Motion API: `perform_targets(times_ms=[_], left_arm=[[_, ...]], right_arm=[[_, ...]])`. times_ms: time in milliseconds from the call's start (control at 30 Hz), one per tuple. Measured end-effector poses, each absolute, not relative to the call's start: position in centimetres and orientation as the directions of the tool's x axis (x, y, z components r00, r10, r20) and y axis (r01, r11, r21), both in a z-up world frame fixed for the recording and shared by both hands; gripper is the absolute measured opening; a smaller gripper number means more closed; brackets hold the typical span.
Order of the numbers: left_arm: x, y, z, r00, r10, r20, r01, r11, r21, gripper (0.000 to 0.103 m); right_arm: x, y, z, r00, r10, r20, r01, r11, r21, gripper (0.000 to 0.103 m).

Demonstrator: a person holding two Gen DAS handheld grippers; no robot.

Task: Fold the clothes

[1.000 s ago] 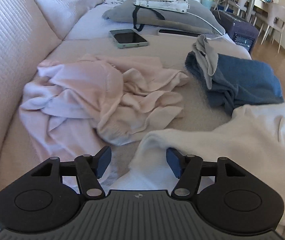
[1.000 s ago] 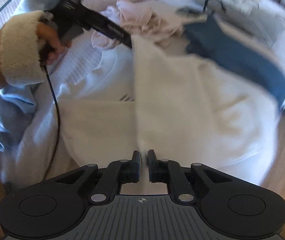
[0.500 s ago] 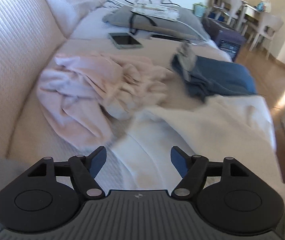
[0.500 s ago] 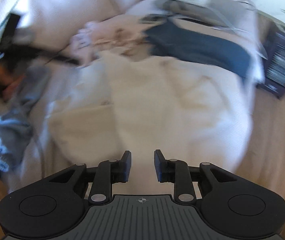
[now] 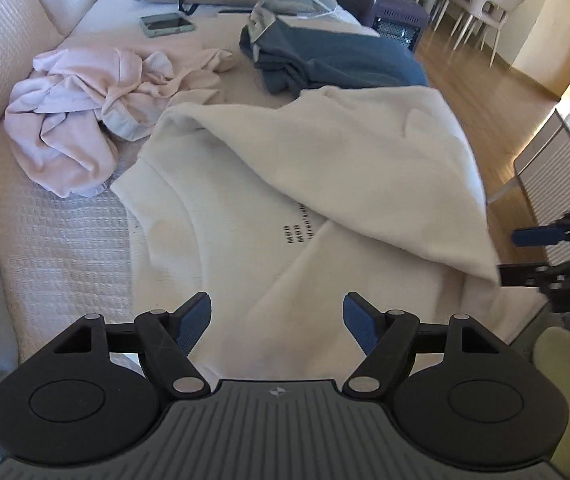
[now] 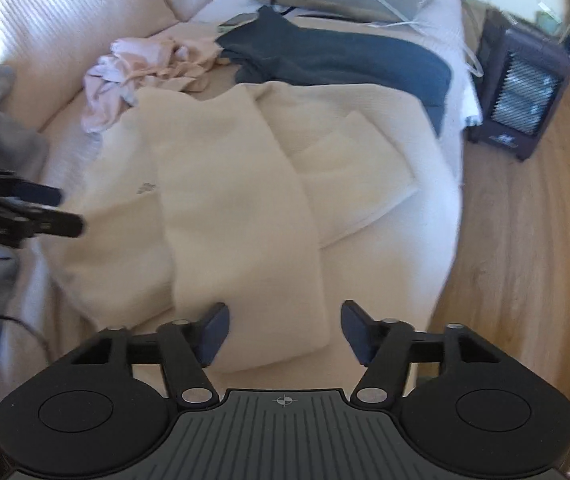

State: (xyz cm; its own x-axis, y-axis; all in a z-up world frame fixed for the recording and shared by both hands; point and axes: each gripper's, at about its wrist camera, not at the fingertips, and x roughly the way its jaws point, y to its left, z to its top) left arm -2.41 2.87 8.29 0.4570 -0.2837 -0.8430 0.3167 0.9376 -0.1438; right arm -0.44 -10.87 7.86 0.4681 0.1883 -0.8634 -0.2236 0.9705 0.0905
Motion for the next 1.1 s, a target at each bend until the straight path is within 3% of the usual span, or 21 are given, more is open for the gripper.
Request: perform_targets(times_ms=[467, 533, 633, 700, 867, 1000, 1100], left_arm=[[-4.4, -2.0, 7.7, 0.38, -0.337, -0.862, 0.432, 0.888, -0.156, 0.077], [-4.6, -2.0, 7.7, 0.382, -0.332, -0.862, 0.429, 0.89, -0.153, 0.078], [-4.5, -1.3, 7.6, 0.38, -0.325, -0.866, 0.401, 0.902, -0.162, 0.079], [-4.4, -1.1, 7.6, 0.385, -0.317, -0.867, 0.394, 0.906, -0.157, 0.079], [-4.3, -1.0, 7.5, 0.382, -0.312, -0.87, 0.402, 0.904, -0.148, 0.081], [-4.4, -1.6, 7.3, 0.374, -0.312, -0.873, 0.423, 0.895, -0.139, 0.081], [-4.7, -1.4, 7.4, 0.379, -0.308, -0.873, 0.425, 0.895, -0.131, 0.082]], right_arm=[[0.2, -13.7, 4.5, 0.443, 0.271, -0.854, -0.104, 0.962, 0.251, 0.062], [0.3, -13.2, 4.0, 0.432, 0.297, -0.852, -0.132, 0.955, 0.266, 0.039], [0.0, -12.8, 4.5, 0.446, 0.287, -0.848, -0.149, 0.958, 0.246, 0.018], [-0.4, -13.2, 5.2, 0.463, 0.257, -0.848, -0.142, 0.966, 0.216, 0.011], [-1.3, -14.9, 8.3, 0.504, 0.19, -0.843, -0.113, 0.982, 0.154, 0.011], [-0.8, -15.3, 7.7, 0.508, 0.104, -0.855, -0.062, 0.995, 0.084, 0.026], [-1.0, -15.6, 6.7, 0.497, 0.094, -0.863, -0.01, 0.995, 0.102, 0.027]])
